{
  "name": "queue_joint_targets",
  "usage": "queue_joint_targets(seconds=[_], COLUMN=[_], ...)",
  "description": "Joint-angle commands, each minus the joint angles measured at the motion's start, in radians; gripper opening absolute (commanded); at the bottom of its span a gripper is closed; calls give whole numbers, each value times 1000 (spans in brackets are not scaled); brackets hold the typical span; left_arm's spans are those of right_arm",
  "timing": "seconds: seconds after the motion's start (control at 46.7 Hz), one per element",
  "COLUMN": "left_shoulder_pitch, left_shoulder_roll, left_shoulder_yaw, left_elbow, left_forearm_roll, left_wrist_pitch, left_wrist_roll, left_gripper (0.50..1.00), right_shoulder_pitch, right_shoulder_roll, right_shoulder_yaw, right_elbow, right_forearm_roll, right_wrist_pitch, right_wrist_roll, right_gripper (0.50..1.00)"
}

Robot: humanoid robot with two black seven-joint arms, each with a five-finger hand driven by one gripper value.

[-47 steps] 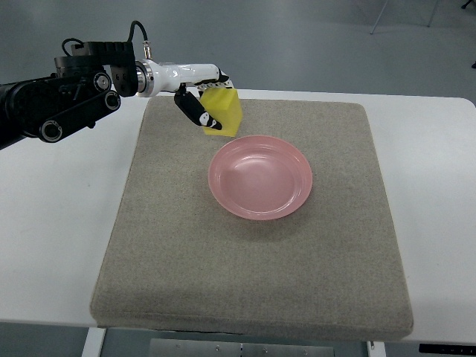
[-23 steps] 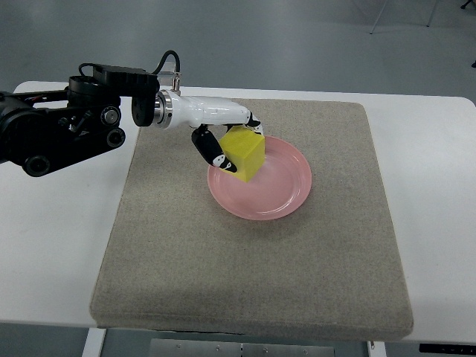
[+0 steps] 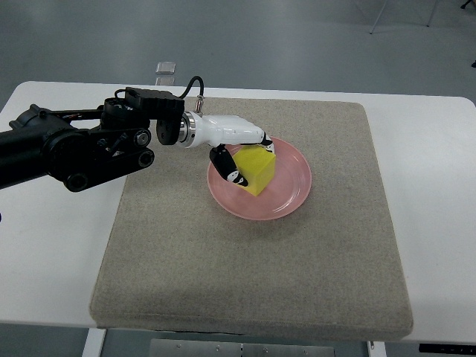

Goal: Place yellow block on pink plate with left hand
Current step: 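Lower the cube onto the plate and open the left hand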

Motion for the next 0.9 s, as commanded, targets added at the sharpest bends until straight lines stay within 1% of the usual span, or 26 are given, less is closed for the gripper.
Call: queue_joint_targets(seconds=[0.0, 0.043, 0.064, 0.086, 0.128, 0.171, 0.492, 0.621, 0.706, 0.878], left_shoulder_pitch=[2, 9, 10, 13, 15, 15, 10, 1, -8, -28], left_shoulder_roll=[-14, -23, -27, -32, -38, -38, -23, 28, 66, 141], left_shoulder_yaw=[0, 0, 0, 0, 0, 0, -34, -86, -115, -213], left_elbow=[24, 39, 47, 53, 60, 62, 34, 5, -19, -13], left_forearm_roll=[4, 4, 4, 4, 4, 4, -27, -77, -142, -301], left_wrist_pitch=[7, 7, 9, 9, 9, 9, 3, -13, -62, -219], left_wrist_roll=[-1, 0, 0, 0, -1, -1, -6, -8, -8, -8], left_gripper=[793, 897, 940, 960, 966, 992, 994, 994, 994, 994], right_shoulder_pitch=[0, 0, 1, 1, 1, 0, 0, 1, 1, 0], right_shoulder_roll=[0, 0, 0, 0, 0, 0, 0, 0, 0, 0], right_shoulder_yaw=[0, 0, 0, 0, 0, 1, 0, 0, 0, 1], right_elbow=[1, 1, 0, 0, 0, 1, 1, 0, 0, 0], right_forearm_roll=[0, 0, 0, 0, 0, 0, 0, 0, 0, 0], right_wrist_pitch=[0, 0, 0, 0, 0, 0, 0, 0, 0, 0], right_wrist_roll=[0, 0, 0, 0, 0, 0, 0, 0, 0, 0], right_gripper=[924, 924, 924, 924, 924, 924, 924, 924, 924, 924])
